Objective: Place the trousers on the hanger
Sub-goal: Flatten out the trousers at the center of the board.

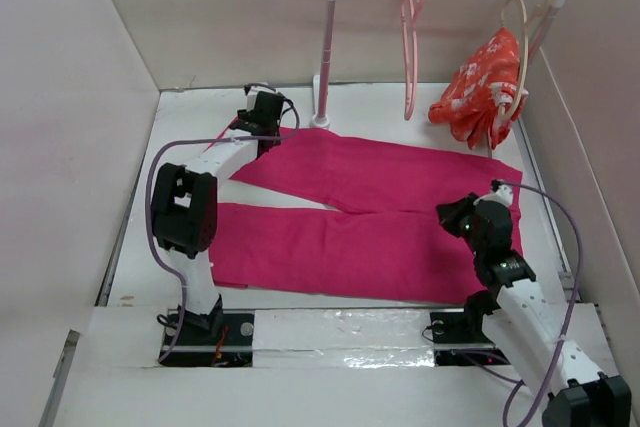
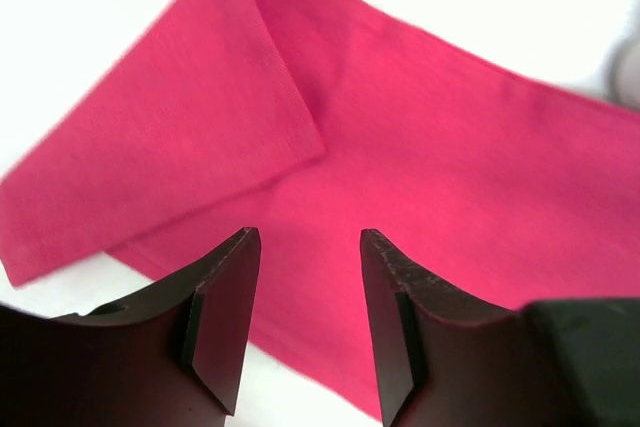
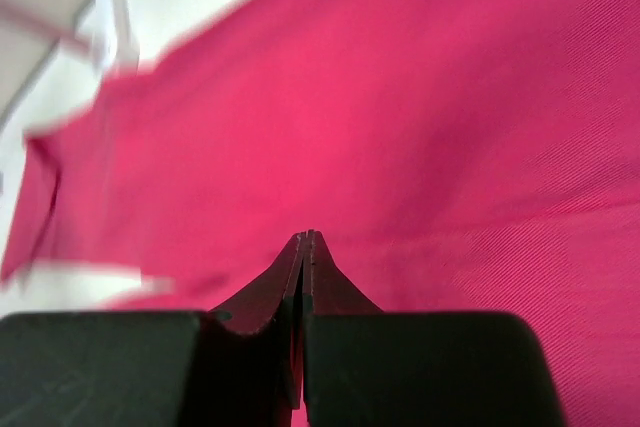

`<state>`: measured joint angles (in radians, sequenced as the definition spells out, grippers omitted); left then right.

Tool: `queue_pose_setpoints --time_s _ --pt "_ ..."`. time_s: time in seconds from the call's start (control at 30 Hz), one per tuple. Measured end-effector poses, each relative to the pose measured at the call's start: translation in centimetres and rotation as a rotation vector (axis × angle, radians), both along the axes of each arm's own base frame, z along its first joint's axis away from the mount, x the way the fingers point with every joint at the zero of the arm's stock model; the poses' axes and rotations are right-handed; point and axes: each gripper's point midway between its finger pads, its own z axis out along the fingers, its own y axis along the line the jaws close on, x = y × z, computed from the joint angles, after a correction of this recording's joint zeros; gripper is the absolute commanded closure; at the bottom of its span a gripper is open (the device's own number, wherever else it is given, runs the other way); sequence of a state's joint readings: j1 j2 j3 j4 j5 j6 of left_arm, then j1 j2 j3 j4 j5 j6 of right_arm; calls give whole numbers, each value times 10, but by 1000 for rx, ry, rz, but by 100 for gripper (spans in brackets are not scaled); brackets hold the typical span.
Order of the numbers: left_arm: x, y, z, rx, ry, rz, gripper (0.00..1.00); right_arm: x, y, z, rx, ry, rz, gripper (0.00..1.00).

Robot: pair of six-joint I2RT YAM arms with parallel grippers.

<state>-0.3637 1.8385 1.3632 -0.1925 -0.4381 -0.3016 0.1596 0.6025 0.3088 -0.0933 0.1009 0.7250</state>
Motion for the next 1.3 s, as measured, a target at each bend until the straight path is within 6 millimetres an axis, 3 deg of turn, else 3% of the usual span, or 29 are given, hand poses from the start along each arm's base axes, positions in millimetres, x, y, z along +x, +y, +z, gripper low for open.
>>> queue_pose_setpoints --time_s 0.07,0.23,0.37,0.53,0.87,1.07,1.2,1.3 --pt "11 9 -4 16 3 21 57 -9 23 -11 -6 18 102 100" --pt "22 25 -31 63 61 25 56 -25 70 -13 -52 12 314 97" --pt "24 24 -50 90 107 -3 59 -32 95 -11 -72 -14 413 93" --pt "35 20 -58 99 119 -9 61 -40 116 -19 -102 -7 491 91" --pt "41 24 -73 137 149 19 62 -44 123 -23 -135 -4 501 90" --pt "45 26 -77 149 152 37 79 -42 123 -19 -131 -23 493 90" --pt "45 30 -75 164 147 50 100 -41 123 -14 -125 -42 488 90" --pt "46 37 -73 178 142 71 100 -40 122 -11 -122 -53 482 90"
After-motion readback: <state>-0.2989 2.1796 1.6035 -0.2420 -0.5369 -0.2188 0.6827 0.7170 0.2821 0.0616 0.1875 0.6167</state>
